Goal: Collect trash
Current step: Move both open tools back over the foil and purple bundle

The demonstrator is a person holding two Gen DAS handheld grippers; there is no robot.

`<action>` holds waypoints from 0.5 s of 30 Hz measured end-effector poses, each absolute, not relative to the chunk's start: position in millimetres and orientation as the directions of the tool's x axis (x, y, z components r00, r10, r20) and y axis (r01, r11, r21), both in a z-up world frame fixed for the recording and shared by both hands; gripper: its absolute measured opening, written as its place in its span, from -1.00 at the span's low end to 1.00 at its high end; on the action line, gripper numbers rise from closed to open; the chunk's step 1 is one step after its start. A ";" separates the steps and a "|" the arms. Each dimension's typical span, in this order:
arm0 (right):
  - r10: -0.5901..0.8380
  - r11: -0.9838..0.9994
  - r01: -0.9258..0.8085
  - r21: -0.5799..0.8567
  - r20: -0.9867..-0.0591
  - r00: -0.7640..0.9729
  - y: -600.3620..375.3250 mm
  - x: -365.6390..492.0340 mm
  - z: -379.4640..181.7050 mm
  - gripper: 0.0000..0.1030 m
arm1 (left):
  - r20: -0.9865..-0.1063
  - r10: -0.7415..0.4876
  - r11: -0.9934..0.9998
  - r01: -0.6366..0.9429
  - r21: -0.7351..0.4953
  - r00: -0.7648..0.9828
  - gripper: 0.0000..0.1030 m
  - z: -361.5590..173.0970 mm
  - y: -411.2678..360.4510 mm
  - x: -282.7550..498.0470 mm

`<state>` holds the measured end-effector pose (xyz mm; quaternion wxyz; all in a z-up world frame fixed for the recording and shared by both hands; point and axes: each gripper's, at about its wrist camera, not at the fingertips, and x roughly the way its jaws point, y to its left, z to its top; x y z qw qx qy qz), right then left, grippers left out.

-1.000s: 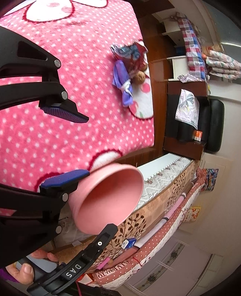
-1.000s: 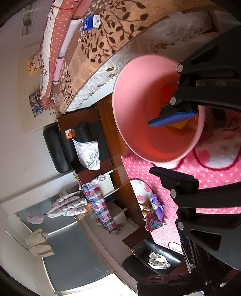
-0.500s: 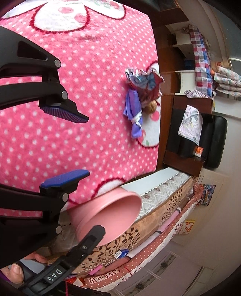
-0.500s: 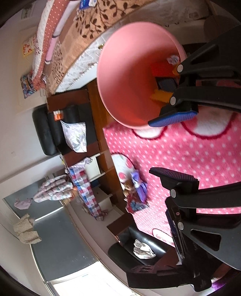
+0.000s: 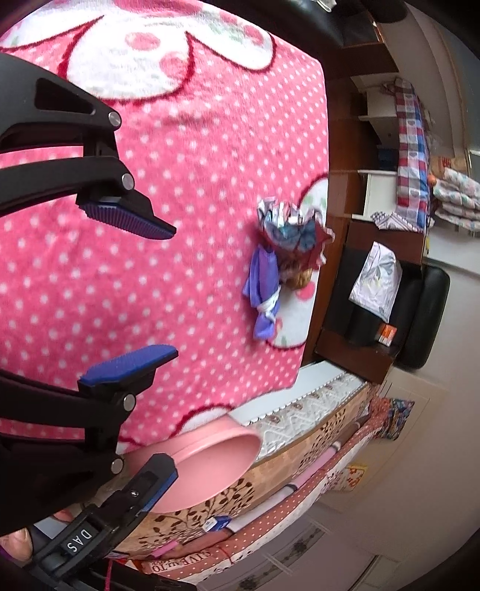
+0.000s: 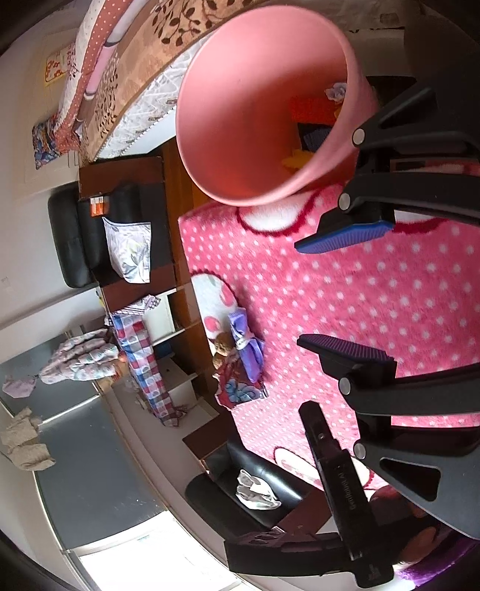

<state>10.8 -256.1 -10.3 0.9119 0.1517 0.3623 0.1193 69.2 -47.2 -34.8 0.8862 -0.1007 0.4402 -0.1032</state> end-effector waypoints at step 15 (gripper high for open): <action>0.371 0.920 -0.158 0.359 -0.665 0.648 -224.8 28.5 -27.8 -0.11 | -0.737 -0.243 0.959 0.041 -0.281 0.630 0.17 -29.8 -11.2 101.4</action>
